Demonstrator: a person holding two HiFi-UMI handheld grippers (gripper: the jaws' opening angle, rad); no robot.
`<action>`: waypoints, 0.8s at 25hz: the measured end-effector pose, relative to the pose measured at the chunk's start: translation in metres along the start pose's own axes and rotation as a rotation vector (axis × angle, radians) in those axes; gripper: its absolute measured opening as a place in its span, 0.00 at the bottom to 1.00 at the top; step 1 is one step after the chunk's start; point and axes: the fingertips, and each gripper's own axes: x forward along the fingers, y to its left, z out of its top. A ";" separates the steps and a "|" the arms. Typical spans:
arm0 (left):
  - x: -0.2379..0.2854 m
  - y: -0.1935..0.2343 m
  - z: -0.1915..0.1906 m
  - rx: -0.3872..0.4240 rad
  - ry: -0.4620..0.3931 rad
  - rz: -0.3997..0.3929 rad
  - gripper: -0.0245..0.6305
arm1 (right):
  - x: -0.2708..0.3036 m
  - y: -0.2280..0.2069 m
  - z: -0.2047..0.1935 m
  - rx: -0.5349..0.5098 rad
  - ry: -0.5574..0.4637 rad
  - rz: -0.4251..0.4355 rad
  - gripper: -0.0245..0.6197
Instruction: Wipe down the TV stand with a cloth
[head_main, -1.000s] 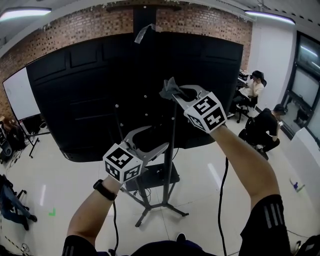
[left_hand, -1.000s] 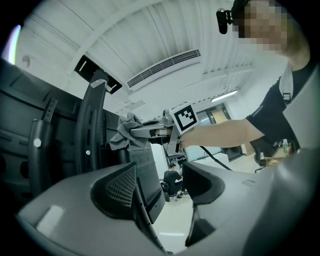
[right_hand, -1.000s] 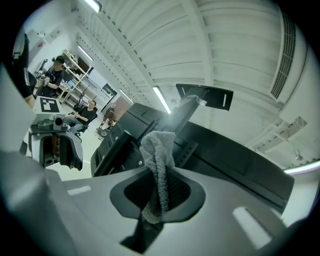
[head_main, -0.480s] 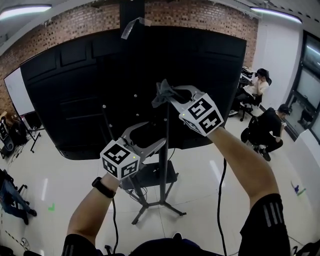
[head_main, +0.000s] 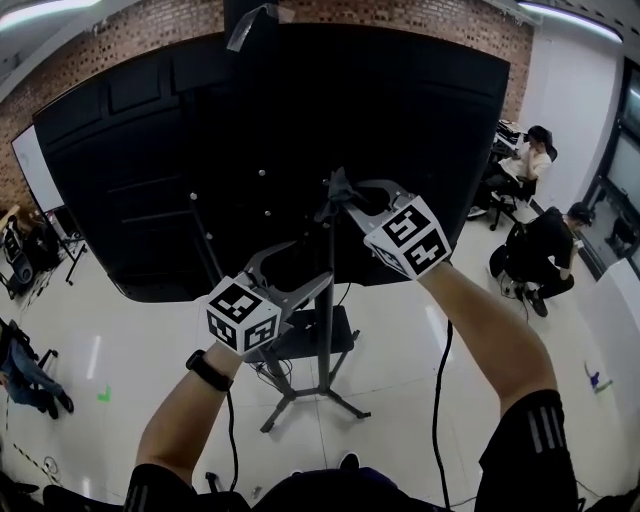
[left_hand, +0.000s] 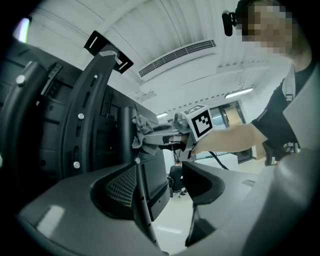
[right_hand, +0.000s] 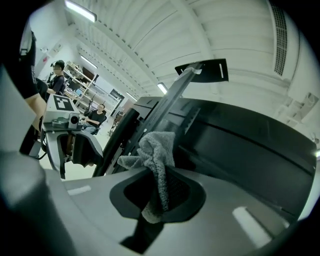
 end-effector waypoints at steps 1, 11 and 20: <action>0.001 0.000 -0.004 -0.004 0.004 0.001 0.51 | 0.001 0.004 -0.005 0.004 0.001 0.009 0.09; 0.000 -0.005 -0.043 -0.051 0.037 0.019 0.51 | 0.002 0.056 -0.038 0.035 -0.009 0.096 0.09; -0.002 -0.002 -0.088 -0.112 0.078 0.040 0.51 | 0.013 0.100 -0.083 0.055 0.038 0.172 0.09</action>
